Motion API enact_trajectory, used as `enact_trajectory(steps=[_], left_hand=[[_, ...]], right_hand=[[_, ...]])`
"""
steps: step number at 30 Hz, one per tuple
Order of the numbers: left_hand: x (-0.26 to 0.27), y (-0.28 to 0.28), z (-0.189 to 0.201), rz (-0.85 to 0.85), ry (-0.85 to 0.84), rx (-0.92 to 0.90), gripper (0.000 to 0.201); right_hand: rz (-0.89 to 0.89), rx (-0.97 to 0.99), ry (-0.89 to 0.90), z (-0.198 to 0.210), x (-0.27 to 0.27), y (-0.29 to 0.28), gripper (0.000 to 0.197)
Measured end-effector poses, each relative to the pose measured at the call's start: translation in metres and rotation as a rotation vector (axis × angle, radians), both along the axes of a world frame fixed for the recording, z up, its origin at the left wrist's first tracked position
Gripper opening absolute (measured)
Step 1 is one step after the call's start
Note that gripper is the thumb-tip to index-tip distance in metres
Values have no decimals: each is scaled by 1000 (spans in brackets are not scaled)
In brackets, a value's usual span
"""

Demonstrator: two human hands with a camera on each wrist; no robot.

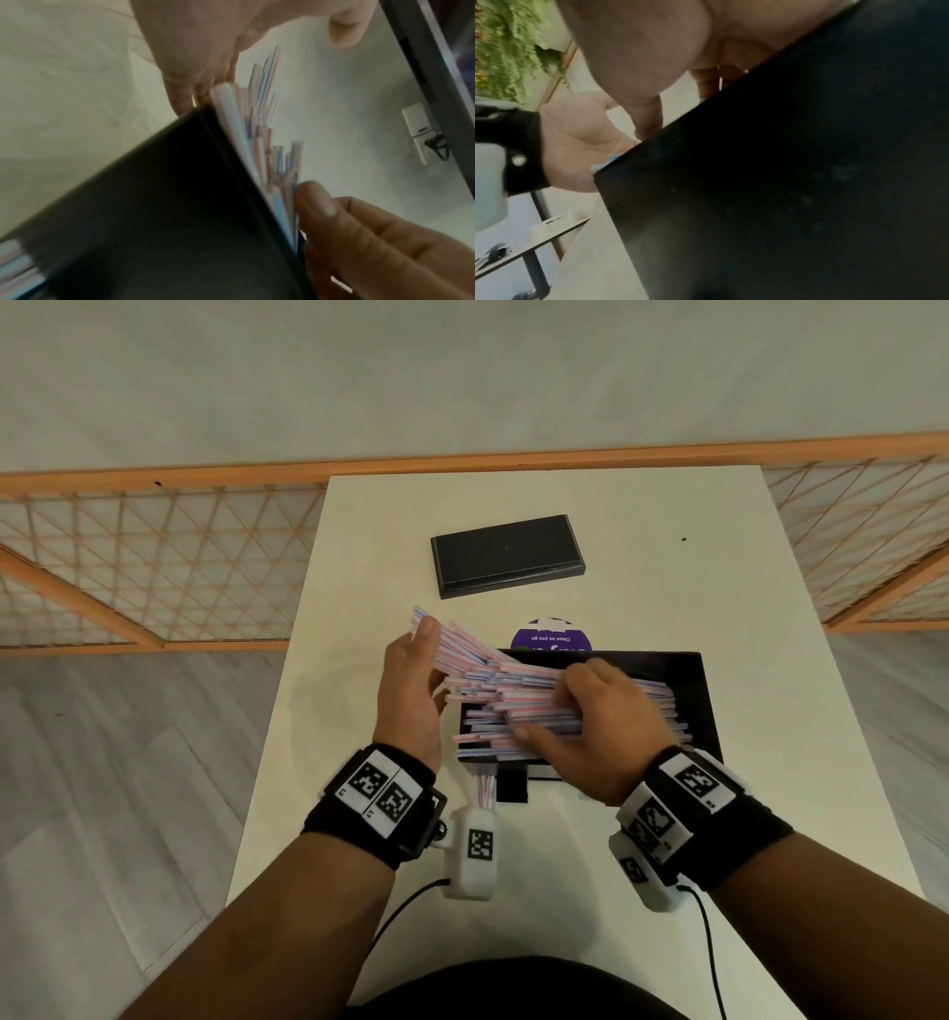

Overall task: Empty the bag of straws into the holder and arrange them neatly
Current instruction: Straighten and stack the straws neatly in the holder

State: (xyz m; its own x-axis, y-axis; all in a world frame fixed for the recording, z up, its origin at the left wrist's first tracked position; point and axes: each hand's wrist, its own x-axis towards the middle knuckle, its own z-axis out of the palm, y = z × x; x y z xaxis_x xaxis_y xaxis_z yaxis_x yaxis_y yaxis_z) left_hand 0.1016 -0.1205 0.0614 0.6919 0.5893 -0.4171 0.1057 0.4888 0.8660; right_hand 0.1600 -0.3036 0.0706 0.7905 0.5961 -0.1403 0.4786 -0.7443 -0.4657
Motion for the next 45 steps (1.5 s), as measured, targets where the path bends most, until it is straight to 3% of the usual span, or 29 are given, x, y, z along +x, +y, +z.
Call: enact_trajectory(steps=[6,9,11,14,17,21,28,35,45], left_hand=[[-32,-9,-33,7,-35,-133,56],[-41,-13,-49,51,121,-90,25],[-45,-13,-66,0,351,227,24],[-49,-15,-76,-362,653,737,11],[-50,-22,-88,-638,762,844,25],[-50,-29,-100,-602,797,668,34],[-62,-37,-97,-409,613,354,27],[-78,-31,-101,-609,613,262,17],[-66,-25,-103,-625,552,199,5]], right_hand=[[107,-52,41,1,-6,-4,58],[95,-36,49,2,-6,-3,59],[95,-32,51,2,-6,-2,59],[84,-54,36,1,-6,-2,60],[73,-69,8,-1,-6,-2,61],[58,-76,20,-2,-5,-1,60],[74,-58,21,-3,-5,-2,59],[92,-44,3,-8,-4,-2,59],[81,-14,1,-11,-4,-3,59]])
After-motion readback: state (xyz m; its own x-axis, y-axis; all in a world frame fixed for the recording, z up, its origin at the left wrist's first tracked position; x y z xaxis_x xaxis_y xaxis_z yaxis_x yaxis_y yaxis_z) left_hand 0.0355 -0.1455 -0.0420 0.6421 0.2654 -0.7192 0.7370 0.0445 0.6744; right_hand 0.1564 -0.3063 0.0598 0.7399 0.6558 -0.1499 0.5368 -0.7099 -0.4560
